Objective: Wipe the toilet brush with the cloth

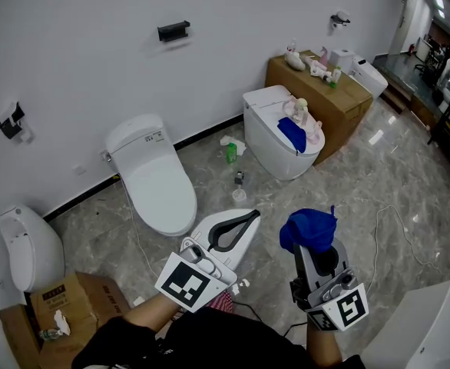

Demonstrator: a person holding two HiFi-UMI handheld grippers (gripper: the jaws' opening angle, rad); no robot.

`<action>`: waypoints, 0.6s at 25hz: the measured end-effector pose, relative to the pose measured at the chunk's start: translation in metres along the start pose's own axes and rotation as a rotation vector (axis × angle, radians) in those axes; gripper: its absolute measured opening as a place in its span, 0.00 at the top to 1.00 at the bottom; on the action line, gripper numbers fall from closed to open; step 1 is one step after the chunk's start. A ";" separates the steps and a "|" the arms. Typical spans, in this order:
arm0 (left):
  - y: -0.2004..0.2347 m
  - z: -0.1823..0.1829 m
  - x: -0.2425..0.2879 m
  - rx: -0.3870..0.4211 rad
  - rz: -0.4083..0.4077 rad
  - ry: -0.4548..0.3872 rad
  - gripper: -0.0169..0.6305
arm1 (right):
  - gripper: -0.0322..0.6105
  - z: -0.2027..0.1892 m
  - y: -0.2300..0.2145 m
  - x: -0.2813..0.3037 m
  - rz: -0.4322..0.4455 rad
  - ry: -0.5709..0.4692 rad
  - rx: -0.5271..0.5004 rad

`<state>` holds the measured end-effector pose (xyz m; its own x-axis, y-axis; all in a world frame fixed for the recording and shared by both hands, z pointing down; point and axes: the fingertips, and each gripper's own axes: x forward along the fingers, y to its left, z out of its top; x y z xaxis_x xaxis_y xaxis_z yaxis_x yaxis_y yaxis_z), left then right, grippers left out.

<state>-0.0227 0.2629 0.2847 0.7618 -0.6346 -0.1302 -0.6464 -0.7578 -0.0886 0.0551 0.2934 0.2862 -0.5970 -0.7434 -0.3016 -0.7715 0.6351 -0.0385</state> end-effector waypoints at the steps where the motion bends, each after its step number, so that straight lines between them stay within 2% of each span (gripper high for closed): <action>1: 0.002 -0.001 0.001 -0.001 0.000 -0.001 0.98 | 0.83 -0.001 -0.001 0.002 -0.001 0.001 0.000; 15: 0.029 -0.007 0.016 -0.010 -0.033 -0.001 0.98 | 0.83 -0.010 -0.013 0.030 -0.017 -0.005 -0.001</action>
<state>-0.0288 0.2302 0.2869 0.7826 -0.6092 -0.1284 -0.6206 -0.7798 -0.0827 0.0448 0.2609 0.2867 -0.5825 -0.7532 -0.3055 -0.7817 0.6222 -0.0433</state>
